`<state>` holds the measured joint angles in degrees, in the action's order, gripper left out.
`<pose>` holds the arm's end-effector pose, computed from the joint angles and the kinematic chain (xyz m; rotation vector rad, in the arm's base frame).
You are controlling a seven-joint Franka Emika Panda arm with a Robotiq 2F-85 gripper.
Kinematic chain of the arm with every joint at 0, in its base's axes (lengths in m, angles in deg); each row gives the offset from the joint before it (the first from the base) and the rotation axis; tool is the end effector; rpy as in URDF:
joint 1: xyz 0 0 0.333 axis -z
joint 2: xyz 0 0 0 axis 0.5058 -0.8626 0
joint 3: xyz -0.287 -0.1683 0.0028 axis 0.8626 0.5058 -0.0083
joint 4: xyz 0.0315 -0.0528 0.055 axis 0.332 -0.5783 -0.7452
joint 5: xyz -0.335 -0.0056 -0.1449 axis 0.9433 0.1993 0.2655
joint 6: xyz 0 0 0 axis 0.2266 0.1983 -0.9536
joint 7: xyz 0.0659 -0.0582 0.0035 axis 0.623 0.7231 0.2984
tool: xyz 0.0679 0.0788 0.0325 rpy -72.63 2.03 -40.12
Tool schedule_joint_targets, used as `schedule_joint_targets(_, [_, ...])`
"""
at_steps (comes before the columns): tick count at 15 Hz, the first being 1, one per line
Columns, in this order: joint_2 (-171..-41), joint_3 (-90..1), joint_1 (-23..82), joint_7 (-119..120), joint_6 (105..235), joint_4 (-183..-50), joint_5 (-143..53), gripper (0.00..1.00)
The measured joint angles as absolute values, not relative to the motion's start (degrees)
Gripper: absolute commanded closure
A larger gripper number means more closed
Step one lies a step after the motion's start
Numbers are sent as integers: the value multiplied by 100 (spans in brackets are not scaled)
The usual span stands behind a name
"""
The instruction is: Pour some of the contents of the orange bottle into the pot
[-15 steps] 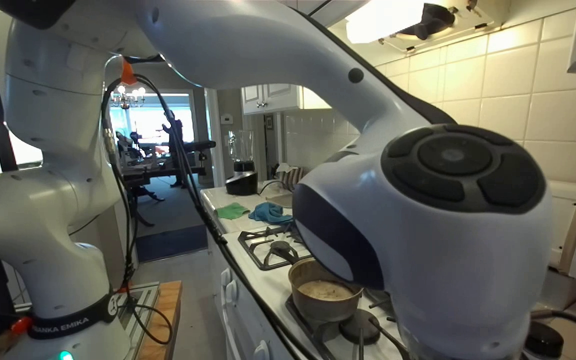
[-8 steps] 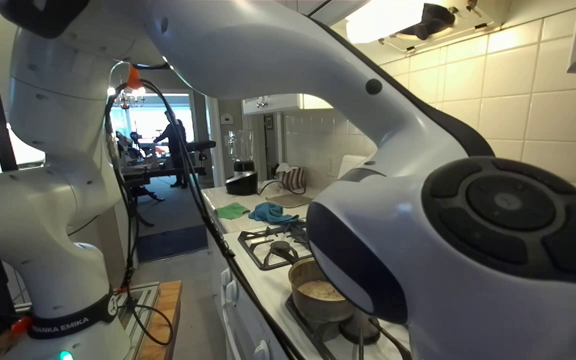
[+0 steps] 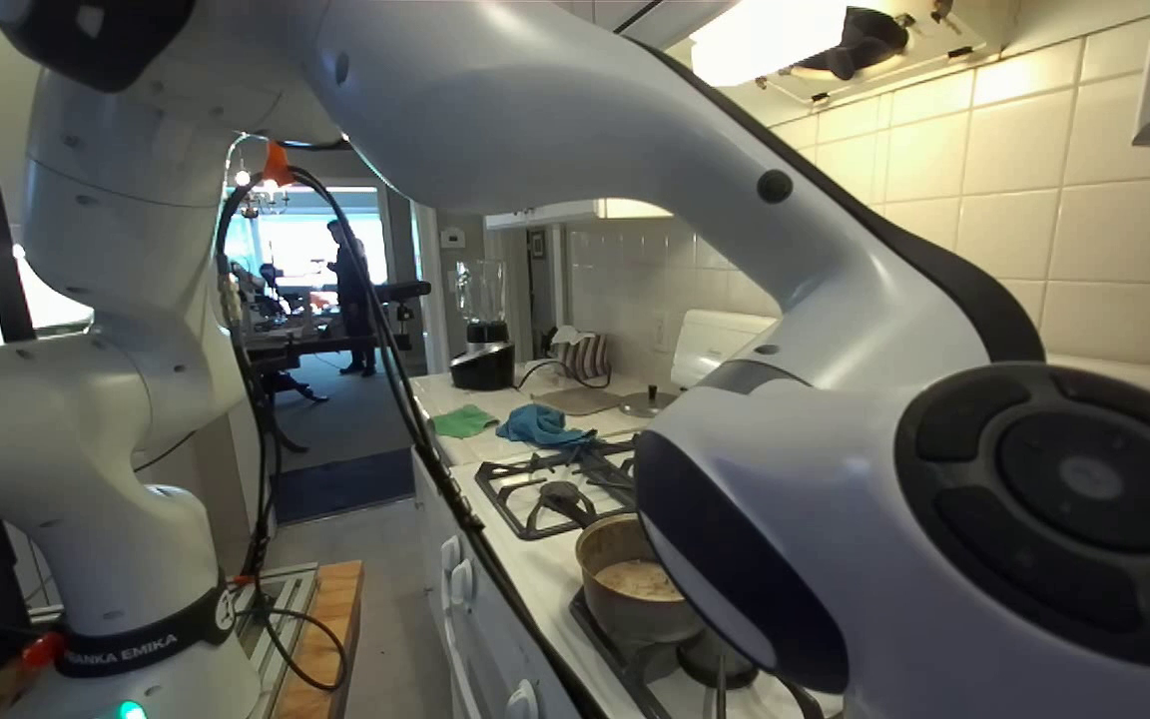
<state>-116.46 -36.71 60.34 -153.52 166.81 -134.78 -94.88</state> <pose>0.4714 -0.3817 0.2761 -2.3857 -1.8390 -0.7695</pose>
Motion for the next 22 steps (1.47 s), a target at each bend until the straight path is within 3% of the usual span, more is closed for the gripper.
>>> schedule_joint_targets(3, [-11645,-3671,6041,-15352,16681,-13448,-9490,0])
schedule_joint_targets(13, [-11320,-3610,5890,-15314,17054,-13523,-9382,0])
schedule_joint_targets(22, [-10639,-3537,5579,-14774,16710,-13935,-7809,0])
